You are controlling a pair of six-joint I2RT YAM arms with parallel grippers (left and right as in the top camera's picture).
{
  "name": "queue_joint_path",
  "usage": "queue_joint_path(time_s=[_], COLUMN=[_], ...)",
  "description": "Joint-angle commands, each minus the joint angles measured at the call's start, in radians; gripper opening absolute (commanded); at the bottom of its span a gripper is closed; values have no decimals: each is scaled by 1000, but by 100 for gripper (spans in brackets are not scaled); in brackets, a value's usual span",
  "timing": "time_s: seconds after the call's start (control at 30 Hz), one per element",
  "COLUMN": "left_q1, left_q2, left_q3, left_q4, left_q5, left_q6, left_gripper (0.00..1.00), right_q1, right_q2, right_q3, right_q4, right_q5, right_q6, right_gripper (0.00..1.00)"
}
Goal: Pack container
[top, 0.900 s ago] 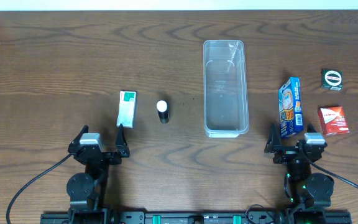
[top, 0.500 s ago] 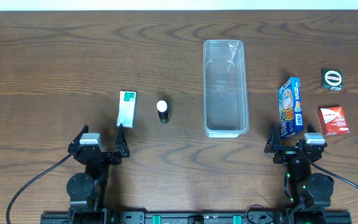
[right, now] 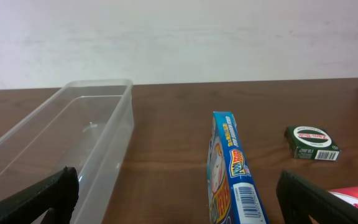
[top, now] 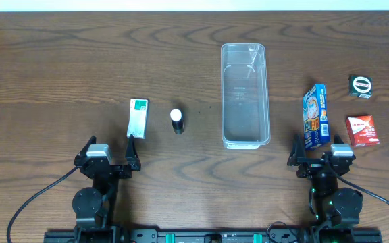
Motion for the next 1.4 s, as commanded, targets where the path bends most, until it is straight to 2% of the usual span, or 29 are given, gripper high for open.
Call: queue_joint_path(time_s=[0.0,1.0,1.07,1.27,1.37], left_q1=[3,3,3,3,3], left_q2=[-6,-6,-6,-6,-6], left_q3=[-15,-15,-15,-15,-15], left_q4=[-36,-36,-36,-36,-36], left_q5=[12,12,12,12,12], left_q6=[6,6,6,6,6], left_gripper=[98,98,98,98,98], right_q1=[-9,-9,-9,-9,-9], right_q2=[-6,-6,-6,-6,-6], right_q3=[-2,-2,-2,-2,-2], right_q4=[-5,-1,1,76,212], right_q5=[-3,-9,-65,-240,-342], right_q6=[-16,-7,78,481,529], right_gripper=[99,99,99,99,99])
